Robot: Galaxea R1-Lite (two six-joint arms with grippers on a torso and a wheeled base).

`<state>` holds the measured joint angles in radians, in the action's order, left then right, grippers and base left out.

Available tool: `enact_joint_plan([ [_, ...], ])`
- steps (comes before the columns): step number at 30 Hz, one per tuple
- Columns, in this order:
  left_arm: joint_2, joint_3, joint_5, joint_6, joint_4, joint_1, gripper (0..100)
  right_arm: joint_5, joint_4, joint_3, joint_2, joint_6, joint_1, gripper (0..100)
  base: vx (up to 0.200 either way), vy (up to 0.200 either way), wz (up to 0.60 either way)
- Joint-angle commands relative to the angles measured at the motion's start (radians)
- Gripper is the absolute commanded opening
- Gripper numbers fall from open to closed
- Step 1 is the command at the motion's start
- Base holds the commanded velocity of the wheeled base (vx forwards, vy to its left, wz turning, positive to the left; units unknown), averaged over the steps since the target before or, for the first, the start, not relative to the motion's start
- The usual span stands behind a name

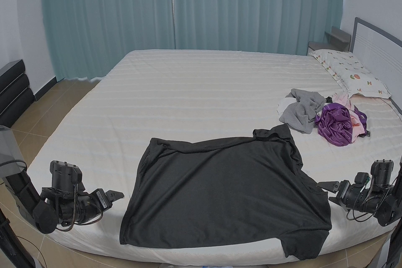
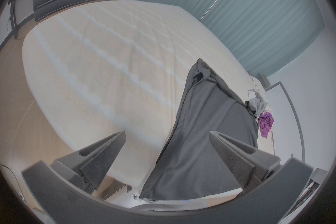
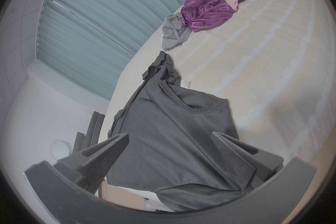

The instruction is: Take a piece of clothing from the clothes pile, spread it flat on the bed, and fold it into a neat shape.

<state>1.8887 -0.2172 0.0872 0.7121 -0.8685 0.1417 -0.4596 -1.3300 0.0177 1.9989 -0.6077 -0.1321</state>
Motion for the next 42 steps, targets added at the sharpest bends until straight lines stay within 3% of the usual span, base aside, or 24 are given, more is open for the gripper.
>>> enact_joint_plan([
  [1,0.006,-0.045,-0.001,0.009,0.005,-0.001,100,0.001,-0.012,-0.018,-0.012,-0.02,0.008,100,0.0,0.0,0.0],
  [10,0.087,-0.266,-0.001,0.009,0.037,-0.001,100,0.002,-0.012,-0.018,-0.005,-0.027,0.011,100,0.0,0.0,0.0],
  [16,0.242,-0.63,0.014,0.009,0.266,0.001,100,0.002,-0.012,-0.018,0.023,-0.032,0.045,100,0.0,0.0,0.0],
  [26,0.503,-1.001,0.029,0.009,0.298,0.024,100,0.001,-0.014,-0.018,0.043,-0.038,0.052,100,0.0,0.0,0.0],
  [29,0.575,-1.159,0.032,0.009,0.391,0.042,100,0.001,-0.012,-0.018,0.044,-0.043,0.052,100,0.0,0.0,0.0],
  [35,0.668,-1.344,0.017,-0.003,0.422,0.059,100,0.001,-0.011,-0.018,0.046,-0.046,0.054,100,0.0,0.0,0.0],
  [42,0.737,-1.47,0.011,-0.013,0.497,0.068,100,0.004,-0.009,-0.016,0.049,-0.046,0.052,100,0.0,0.0,0.0],
])
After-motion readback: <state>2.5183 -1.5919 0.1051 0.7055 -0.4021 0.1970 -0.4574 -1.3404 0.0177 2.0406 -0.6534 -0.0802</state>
